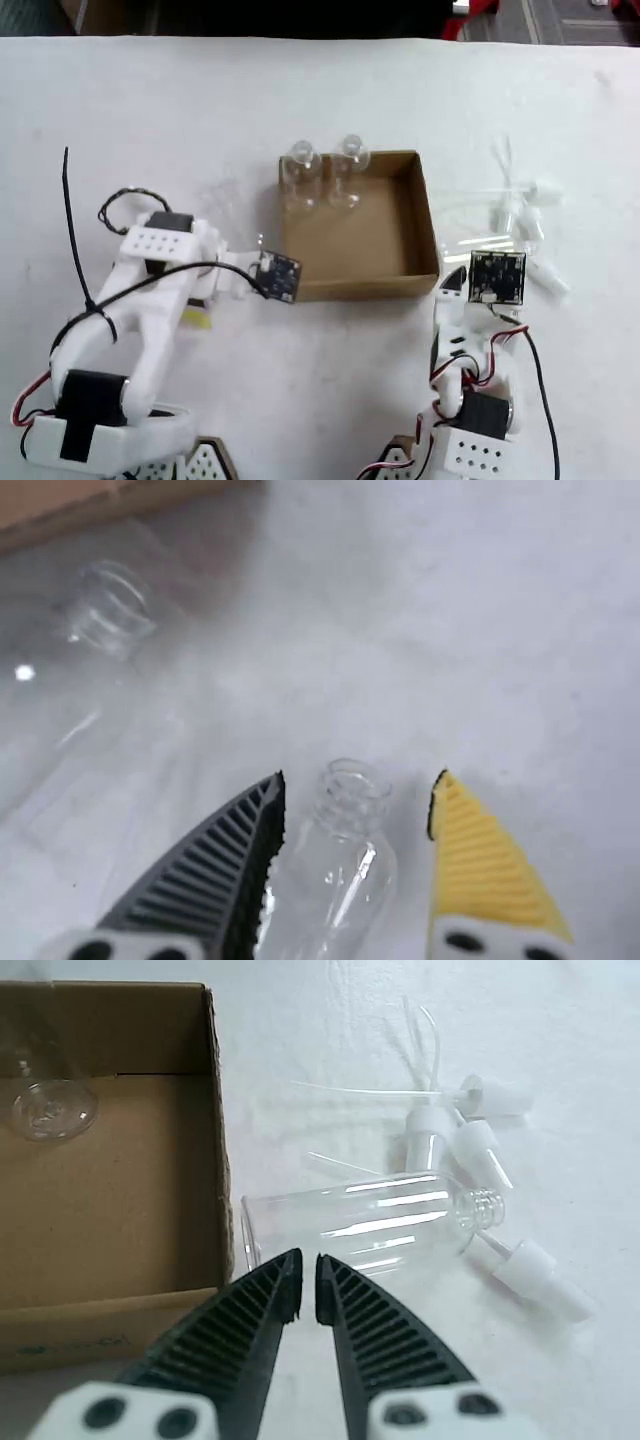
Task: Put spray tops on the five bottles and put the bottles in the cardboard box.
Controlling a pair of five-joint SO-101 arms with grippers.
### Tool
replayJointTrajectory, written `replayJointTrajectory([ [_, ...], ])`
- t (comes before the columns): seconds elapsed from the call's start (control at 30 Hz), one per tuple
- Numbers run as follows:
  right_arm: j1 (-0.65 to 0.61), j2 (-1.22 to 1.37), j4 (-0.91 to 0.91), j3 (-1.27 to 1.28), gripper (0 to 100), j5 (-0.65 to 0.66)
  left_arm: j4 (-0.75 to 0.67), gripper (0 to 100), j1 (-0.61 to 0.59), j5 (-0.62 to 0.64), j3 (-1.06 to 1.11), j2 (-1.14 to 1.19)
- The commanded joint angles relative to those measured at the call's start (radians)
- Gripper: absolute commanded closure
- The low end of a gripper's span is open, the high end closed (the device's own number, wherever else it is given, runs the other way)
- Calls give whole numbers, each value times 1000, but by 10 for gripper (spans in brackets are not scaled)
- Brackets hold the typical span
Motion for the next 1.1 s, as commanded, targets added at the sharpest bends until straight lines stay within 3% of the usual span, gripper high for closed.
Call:
replayJointTrajectory([
  [0.0, 1, -1, 5, 9, 983, 9, 12, 816, 13, -18, -41, -7],
  [0.13, 1, -1, 5, 9, 983, 9, 15, 854, 12, -75, -40, -5],
  [0.5, 1, -1, 5, 9, 983, 9, 15, 867, 12, -74, -40, -5],
  [0.7, 1, -1, 5, 9, 983, 9, 14, 981, 13, -74, -40, -5],
  [0.93, 1, -1, 5, 9, 983, 9, 20, 978, 31, -71, -51, -15],
  [1.07, 2, -1, 5, 9, 983, 9, 14, 978, 81, 64, -51, -15],
])
